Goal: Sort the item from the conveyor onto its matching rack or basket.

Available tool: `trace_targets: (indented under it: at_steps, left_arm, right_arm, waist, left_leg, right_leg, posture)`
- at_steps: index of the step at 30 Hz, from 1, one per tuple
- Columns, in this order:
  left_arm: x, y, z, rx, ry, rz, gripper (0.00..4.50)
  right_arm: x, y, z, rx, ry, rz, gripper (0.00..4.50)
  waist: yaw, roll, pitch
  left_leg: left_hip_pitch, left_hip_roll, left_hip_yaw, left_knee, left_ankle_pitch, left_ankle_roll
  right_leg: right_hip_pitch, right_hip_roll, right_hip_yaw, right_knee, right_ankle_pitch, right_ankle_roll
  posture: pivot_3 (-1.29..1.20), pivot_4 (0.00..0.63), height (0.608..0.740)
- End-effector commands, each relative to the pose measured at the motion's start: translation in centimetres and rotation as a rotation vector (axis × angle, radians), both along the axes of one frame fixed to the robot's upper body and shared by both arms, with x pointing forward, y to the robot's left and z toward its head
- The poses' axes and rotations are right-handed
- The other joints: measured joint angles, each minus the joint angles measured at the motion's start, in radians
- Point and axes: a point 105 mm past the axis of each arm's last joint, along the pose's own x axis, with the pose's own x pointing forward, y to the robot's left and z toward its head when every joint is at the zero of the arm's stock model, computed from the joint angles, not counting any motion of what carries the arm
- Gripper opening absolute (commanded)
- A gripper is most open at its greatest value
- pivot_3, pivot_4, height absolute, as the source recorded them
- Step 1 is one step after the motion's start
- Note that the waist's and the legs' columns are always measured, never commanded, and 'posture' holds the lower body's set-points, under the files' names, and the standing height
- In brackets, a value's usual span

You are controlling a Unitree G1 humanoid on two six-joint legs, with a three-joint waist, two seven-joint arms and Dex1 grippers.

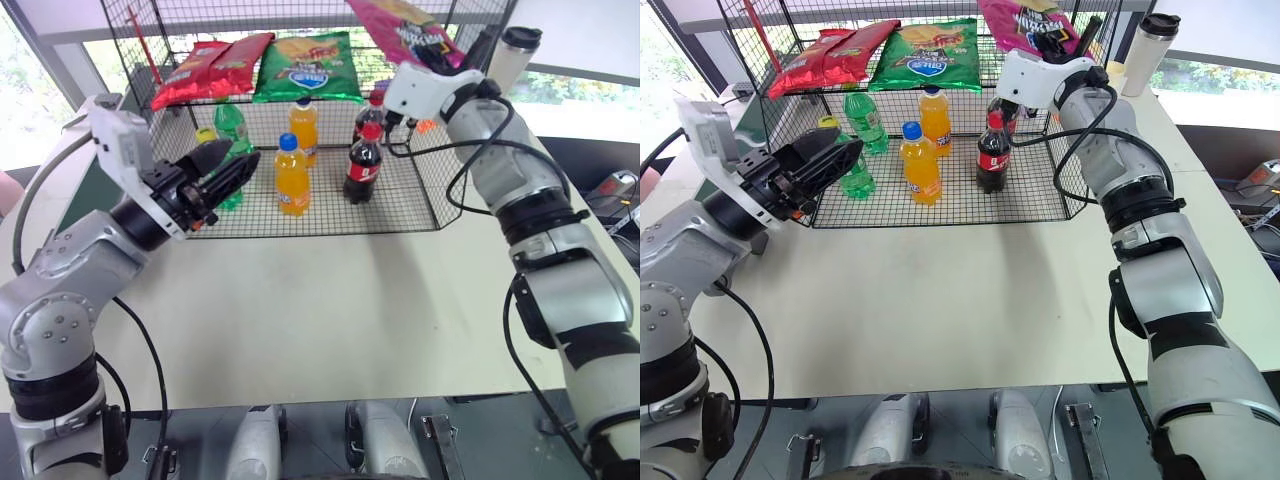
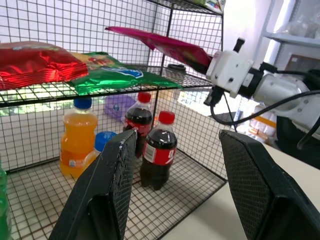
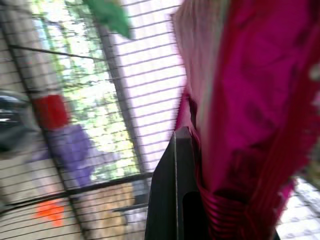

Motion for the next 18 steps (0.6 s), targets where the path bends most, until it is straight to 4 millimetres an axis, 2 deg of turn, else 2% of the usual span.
trace_targets:
  at_steps: [1, 6, 10, 18]
  left_arm:
    - [-0.3, -0.2, 0.4, 0.011, -0.035, -0.002, 2.75]
    - [-0.1, -0.2, 0.2, 0.01, -0.03, 0.002, 2.75]
    - [0.0, 0.0, 0.0, 0.006, -0.027, 0.012, 2.75]
    - [0.2, 0.1, -0.3, 0.001, -0.025, 0.02, 2.75]
  right_arm:
    - [-0.3, 0.1, 2.1, 0.066, 0.014, 0.028, 1.77]
    - [-0.6, 0.5, 2.8, 0.072, 0.055, 0.064, 4.27]
    - [-1.6, 0.8, 3.4, 0.063, 0.107, 0.137, 4.27]
    - [-2.8, 0.8, 2.5, 0.067, 0.17, 0.211, 4.27]
  waist:
    - [-0.001, 0.0, 0.0]
    - [-0.003, 0.0, 0.0]
    - [-0.002, 0.0, 0.0]
    - [0.0, 0.0, 0.0]
  left_leg:
    - [0.0, 0.0, 0.0, 0.0, 0.0, 0.0]
    - [0.001, 0.0, 0.0, 0.0, 0.0, 0.0]
    - [0.001, 0.0, 0.0, 0.0, 0.0, 0.0]
    - [0.001, 0.0, 0.0, 0.0, 0.0, 0.0]
  right_leg:
    - [0.0, 0.0, 0.0, 0.0, 0.0, 0.0]
    - [0.0, 0.0, 0.0, 0.0, 0.0, 0.0]
    - [0.0, 0.0, 0.0, 0.0, 0.0, 0.0]
    - [0.0, 0.0, 0.0, 0.0, 0.0, 0.0]
  posture:
    - [0.0, 0.15, 0.74]
    - [0.0, 0.15, 0.74]
    - [0.0, 0.15, 0.74]
    - [0.0, 0.15, 0.74]
